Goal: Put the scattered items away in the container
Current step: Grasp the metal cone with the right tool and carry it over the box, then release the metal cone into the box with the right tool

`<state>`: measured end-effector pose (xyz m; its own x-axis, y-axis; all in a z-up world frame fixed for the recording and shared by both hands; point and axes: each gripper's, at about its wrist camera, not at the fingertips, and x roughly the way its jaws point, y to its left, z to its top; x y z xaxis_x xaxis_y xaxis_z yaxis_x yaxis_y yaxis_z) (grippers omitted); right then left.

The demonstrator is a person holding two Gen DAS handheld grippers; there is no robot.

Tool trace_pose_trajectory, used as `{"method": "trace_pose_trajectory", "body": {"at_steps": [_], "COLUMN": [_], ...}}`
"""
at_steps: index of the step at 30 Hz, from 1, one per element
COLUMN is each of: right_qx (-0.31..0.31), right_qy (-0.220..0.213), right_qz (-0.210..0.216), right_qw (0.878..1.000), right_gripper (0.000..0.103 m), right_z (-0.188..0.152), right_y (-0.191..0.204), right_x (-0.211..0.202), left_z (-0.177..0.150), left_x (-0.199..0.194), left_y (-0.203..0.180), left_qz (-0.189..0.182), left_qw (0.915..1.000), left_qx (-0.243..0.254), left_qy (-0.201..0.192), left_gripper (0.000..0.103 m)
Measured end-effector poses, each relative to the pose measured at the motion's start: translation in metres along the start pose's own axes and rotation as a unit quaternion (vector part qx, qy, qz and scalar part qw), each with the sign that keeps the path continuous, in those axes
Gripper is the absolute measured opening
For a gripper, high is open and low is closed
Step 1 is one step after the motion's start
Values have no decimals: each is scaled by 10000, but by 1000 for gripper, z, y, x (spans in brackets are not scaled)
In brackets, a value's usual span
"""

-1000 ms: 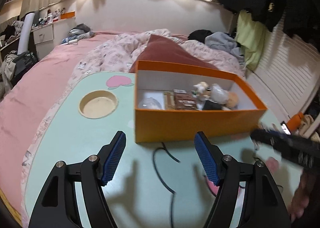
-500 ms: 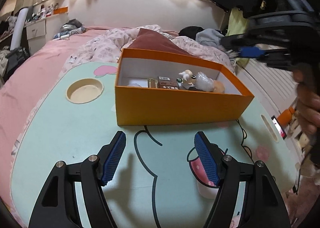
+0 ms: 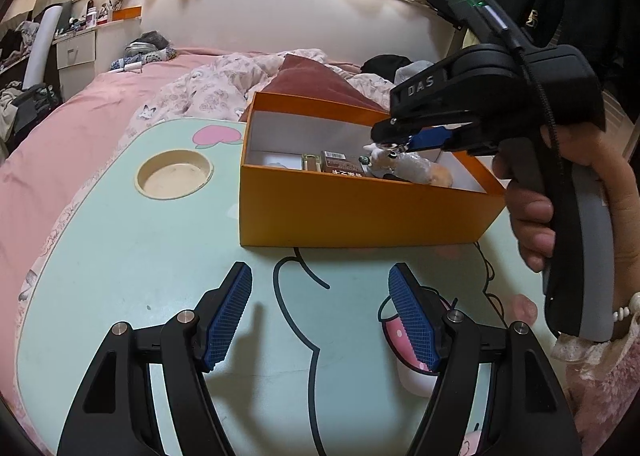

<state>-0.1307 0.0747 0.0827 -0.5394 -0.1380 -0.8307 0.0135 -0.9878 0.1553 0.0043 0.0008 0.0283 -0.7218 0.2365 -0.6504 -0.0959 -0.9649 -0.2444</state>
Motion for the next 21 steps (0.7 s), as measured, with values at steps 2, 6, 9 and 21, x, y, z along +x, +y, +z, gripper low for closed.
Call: {"method": "trace_pose_trajectory", "body": {"at_steps": [2, 6, 9, 21], "right_qx": [33, 81, 65, -5], "right_qy": [-77, -290, -664, -1057], "right_qz": [22, 97, -177, -620], "right_qw": [10000, 9995, 9976, 9925], "right_gripper": [33, 51, 51, 51], "right_z": [1, 4, 4, -72], "right_y": [-1, -4, 0, -3], "right_x": [-6, -22, -41, -87], "left_z": [0, 0, -1, 1], "left_x": [1, 1, 0, -5], "left_y": [0, -1, 0, 17], "left_qz": [2, 6, 6, -34], "left_qw": [10000, 10000, 10000, 9993], "left_qx": [1, 5, -7, -365], "left_qy": [20, 30, 14, -17], "left_gripper": [71, 71, 71, 71]}}
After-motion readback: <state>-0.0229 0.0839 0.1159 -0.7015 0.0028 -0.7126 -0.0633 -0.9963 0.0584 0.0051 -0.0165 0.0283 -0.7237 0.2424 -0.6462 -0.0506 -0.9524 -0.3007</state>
